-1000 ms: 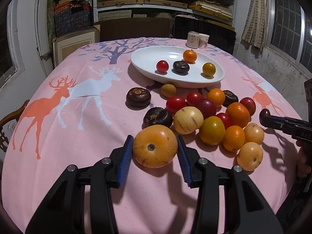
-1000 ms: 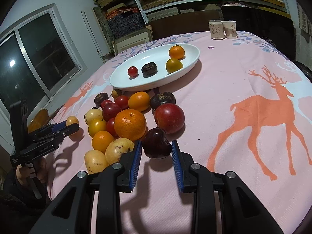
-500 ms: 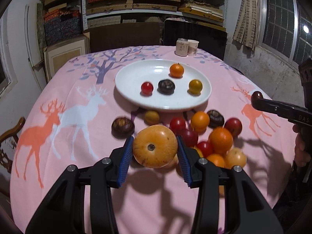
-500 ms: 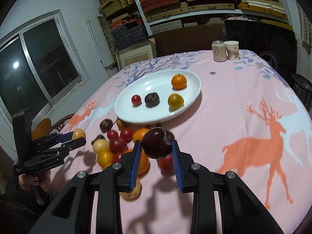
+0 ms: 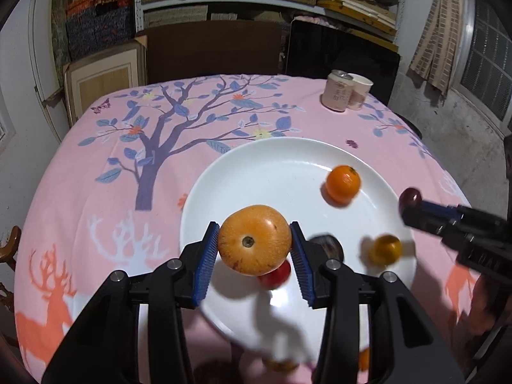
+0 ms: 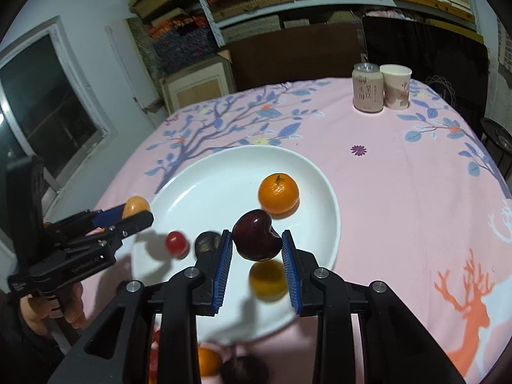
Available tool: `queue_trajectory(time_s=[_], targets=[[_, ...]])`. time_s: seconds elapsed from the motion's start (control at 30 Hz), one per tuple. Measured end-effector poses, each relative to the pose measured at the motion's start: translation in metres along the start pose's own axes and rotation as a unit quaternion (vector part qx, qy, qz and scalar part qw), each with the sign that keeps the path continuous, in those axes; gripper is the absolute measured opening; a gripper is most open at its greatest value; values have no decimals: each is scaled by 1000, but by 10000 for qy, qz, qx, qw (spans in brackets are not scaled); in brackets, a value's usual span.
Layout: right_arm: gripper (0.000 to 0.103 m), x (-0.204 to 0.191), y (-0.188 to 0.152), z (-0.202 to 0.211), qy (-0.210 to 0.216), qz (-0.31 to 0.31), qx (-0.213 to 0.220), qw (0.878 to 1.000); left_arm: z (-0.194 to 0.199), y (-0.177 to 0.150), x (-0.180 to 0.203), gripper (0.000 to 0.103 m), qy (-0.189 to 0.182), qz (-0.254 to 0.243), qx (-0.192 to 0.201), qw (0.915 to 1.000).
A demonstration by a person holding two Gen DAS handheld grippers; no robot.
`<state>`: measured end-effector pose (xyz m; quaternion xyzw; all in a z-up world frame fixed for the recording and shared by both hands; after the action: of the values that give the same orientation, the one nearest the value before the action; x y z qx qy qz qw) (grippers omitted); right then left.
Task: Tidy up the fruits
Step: 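Place both held tomatoes on the white plate and open both tools, then move both tools back toward the remaining fruit cluster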
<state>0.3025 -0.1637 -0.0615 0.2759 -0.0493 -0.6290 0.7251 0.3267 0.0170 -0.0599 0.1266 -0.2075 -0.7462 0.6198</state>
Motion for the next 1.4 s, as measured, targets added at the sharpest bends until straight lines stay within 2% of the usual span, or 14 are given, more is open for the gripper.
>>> queue_trajectory(time_s=[0.13, 0.17, 0.2, 0.23, 0.27, 0.33, 0.53, 0.67, 0.8, 0.9, 0.97, 1.1, 1.27, 1.4], targets=[[33, 1, 10, -24, -36, -55, -123, 9999, -34, 18, 5, 44, 9, -48, -294, 9996], [38, 1, 11, -26, -21, -42, -138, 9999, -40, 20, 4, 44, 26, -39, -373, 9993], [56, 1, 11, -25, -60, -59, -120, 9999, -44, 19, 4, 44, 47, -3, -441, 9990], [62, 3, 11, -22, -98, -73, -30, 9999, -46, 18, 1, 48, 33, 58, -467, 9989], [64, 3, 11, -17, -127, -56, 57, 9999, -43, 18, -2, 59, 9, 139, -419, 9990], [64, 5, 8, -8, -133, -54, 103, 9998, -29, 14, -5, 72, -18, 241, -214, 9995], [64, 7, -36, 34, -67, -49, 221, 9997, 36, -25, -8, 88, -268, 327, 213, 9989], [64, 8, -87, 56, -72, 56, 295, 9995, 71, -79, -6, 89, 7, 9, 378, 9993], [64, 11, -135, 60, 67, 16, 267, 9996, 80, -144, -7, 89, 398, -218, 240, 9987], [64, 13, -159, 59, 201, -31, 277, 9994, 76, -183, -9, 88, 338, -155, 22, 9993], [64, 16, -168, 56, 216, -87, 251, 9994, 75, -202, -4, 84, 372, -233, -30, 9990], [64, 19, -174, 57, 235, -192, 283, 9991, 73, -216, 1, 82, 501, -273, -3, 9984], [64, 18, -177, 59, 175, -114, 359, 9991, 57, -211, -8, 73, 825, -47, -187, 9964], [64, 24, -177, 61, 321, -267, 401, 9983, 46, -202, -8, 72, 985, -72, -260, 9948]])
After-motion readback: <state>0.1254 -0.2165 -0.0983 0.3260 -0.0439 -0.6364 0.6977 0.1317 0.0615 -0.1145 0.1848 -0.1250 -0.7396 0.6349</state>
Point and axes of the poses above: each gripper's, at about its wrist camera, not at the fingertips, and z roughly against the way its jaws point, x to its right, y to its top, the point moved 7 cm from there along -z, roughly the way its jaws point, and after that the axes turned 13 degrees about -x, right-handed, at the moved point
